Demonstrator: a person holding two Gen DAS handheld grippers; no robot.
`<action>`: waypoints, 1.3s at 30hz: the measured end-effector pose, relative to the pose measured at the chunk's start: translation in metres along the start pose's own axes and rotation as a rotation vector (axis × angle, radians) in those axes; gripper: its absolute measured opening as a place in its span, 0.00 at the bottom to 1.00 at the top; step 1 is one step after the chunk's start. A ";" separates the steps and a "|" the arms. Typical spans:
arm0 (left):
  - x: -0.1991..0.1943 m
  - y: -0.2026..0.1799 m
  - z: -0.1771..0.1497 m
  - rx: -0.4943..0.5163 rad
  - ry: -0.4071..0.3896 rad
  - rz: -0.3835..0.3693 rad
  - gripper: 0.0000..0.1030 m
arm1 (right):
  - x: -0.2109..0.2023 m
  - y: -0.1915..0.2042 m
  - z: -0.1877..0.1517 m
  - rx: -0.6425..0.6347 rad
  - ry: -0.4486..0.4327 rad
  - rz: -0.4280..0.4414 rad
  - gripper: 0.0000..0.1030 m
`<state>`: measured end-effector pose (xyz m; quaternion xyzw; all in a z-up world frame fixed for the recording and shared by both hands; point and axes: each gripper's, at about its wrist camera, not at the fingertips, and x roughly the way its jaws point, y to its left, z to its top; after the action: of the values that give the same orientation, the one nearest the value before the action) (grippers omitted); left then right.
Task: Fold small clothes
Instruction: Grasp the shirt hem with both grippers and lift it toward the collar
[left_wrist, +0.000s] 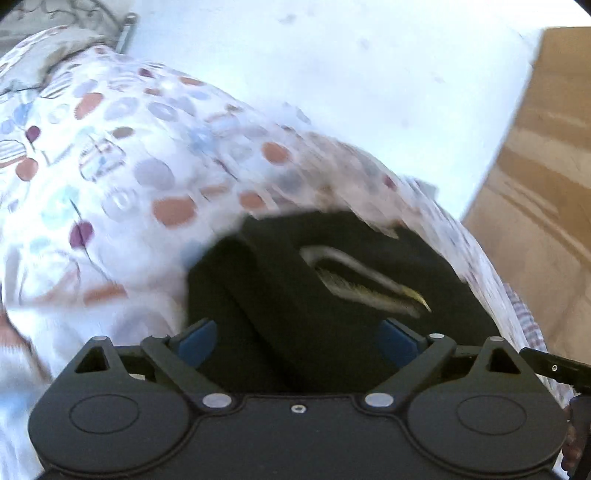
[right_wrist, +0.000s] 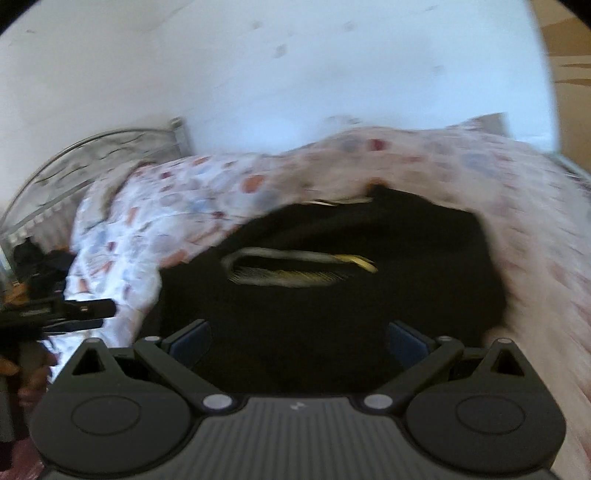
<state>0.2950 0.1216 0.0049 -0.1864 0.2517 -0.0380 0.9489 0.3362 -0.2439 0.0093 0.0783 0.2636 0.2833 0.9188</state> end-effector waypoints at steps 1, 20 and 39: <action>0.008 0.008 0.010 -0.009 -0.014 0.004 0.93 | 0.020 0.005 0.016 -0.019 0.009 0.039 0.97; 0.110 0.086 0.046 0.340 0.085 -0.087 0.21 | 0.329 0.101 0.102 -0.266 0.383 0.241 0.44; 0.103 0.146 0.053 -0.237 -0.032 -0.071 0.02 | 0.349 0.107 0.168 -0.226 0.053 0.097 0.03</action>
<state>0.4071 0.2573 -0.0546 -0.3065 0.2324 -0.0386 0.9222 0.6183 0.0418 0.0297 -0.0207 0.2503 0.3573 0.8996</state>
